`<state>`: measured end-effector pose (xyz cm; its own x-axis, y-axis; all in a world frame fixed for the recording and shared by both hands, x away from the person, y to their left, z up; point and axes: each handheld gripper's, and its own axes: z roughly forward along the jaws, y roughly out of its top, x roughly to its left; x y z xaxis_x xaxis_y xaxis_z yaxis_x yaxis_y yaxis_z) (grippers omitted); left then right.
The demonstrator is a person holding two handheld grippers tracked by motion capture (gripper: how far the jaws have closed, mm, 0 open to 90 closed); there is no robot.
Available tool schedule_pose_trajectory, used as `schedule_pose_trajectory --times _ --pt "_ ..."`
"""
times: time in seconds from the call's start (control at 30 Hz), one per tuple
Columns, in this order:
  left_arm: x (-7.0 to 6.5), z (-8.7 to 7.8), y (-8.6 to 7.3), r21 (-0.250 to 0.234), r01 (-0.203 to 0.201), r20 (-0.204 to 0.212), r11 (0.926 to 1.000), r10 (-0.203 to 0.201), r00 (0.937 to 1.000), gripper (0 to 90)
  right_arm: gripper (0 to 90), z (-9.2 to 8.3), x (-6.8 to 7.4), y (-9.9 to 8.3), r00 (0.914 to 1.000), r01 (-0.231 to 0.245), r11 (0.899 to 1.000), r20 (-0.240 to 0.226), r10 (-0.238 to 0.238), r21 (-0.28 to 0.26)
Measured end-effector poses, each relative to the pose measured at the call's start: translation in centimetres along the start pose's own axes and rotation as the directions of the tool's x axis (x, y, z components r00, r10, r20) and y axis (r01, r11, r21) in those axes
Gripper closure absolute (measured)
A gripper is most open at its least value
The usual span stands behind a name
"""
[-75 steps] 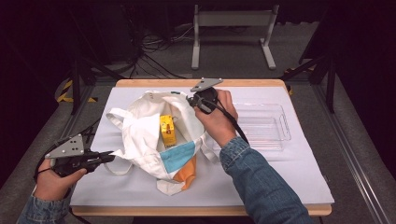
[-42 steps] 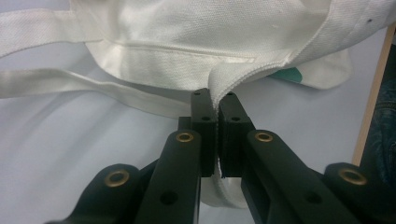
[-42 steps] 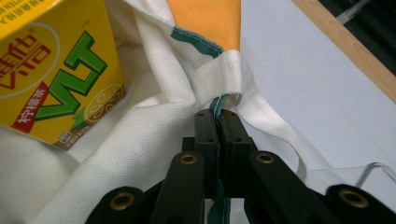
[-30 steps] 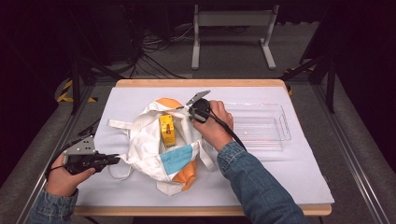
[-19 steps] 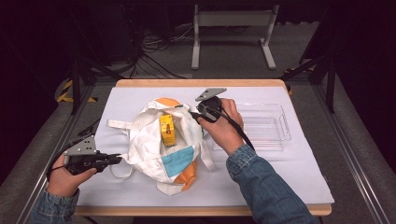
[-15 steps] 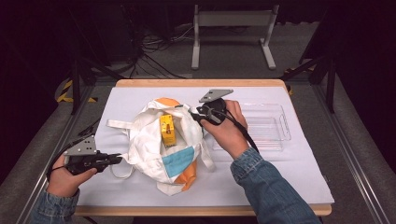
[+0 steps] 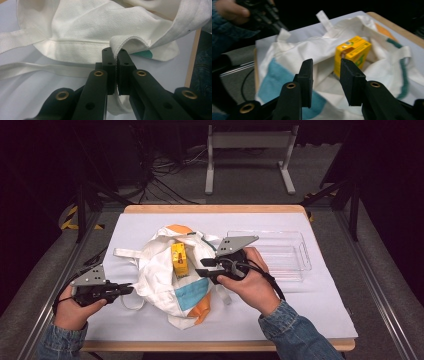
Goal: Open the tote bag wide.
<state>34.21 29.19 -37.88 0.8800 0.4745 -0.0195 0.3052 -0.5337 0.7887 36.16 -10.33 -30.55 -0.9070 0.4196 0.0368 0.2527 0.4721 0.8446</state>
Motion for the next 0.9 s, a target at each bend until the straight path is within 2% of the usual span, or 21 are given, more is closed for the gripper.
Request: schedule_pose_trajectory --times 0.13,0.23,0.3,0.4,0.43,0.47,0.5,0.6,0.7,0.77,0.9 --pt "0.0 0.0 0.0 -0.004 0.001 0.000 1.0000 -0.001 1.0000 86.8 55.5 0.4 0.4 -0.6 0.9974 0.011 1.000 -0.071 -0.010 0.009" --pt "0.0 0.0 0.0 -0.005 0.002 0.000 1.0000 -0.002 1.0000 86.8 48.3 1.1 0.3 -1.2 0.9922 0.019 1.000 -0.123 -0.015 0.025" --pt "0.1 0.0 0.0 -0.005 0.001 0.000 1.0000 -0.001 1.0000 86.8 49.3 1.6 0.4 -1.5 0.9897 0.051 0.997 -0.136 -0.044 0.051" --pt "0.1 0.0 -0.1 -0.003 -0.001 0.000 1.0000 0.001 1.0000 86.8 74.0 1.9 0.5 -2.0 0.9887 0.114 0.986 -0.110 -0.101 0.118" --pt "0.1 0.1 -0.1 0.000 0.002 -0.001 1.0000 -0.002 1.0000 86.8 80.0 1.9 0.4 -2.1 0.9872 0.129 0.983 -0.111 -0.114 0.133" --pt "0.1 0.1 -0.1 0.000 0.002 -0.001 1.0000 -0.002 1.0000 86.9 80.0 1.9 0.4 -2.1 0.9872 0.129 0.983 -0.111 -0.114 0.133" --pt "0.2 0.2 -0.3 0.004 0.014 0.001 0.9999 -0.014 0.9999 87.0 88.8 1.8 0.3 -2.3 0.9861 0.141 0.978 -0.109 -0.125 0.155" --pt "0.4 0.3 -0.5 0.005 0.019 0.008 0.9998 -0.019 0.9998 87.0 89.3 1.9 0.2 -2.8 0.9883 0.133 0.977 -0.096 -0.119 0.164" --pt "0.7 0.6 -0.9 0.020 0.029 0.008 0.9994 -0.030 0.9995 87.1 89.4 2.5 -0.2 -3.9 0.9936 0.101 0.977 -0.070 -0.089 0.187" --pt "0.8 0.8 -1.0 0.024 0.034 0.014 0.9991 -0.035 0.9993 87.1 89.4 3.0 -0.4 -4.8 0.9967 0.070 0.978 -0.054 -0.060 0.196" --pt "1.0 1.6 -1.3 0.064 0.030 0.014 0.9975 -0.031 0.9994 87.1 89.4 4.4 -0.9 -7.1 0.9986 0.002 0.976 -0.052 0.009 0.217"
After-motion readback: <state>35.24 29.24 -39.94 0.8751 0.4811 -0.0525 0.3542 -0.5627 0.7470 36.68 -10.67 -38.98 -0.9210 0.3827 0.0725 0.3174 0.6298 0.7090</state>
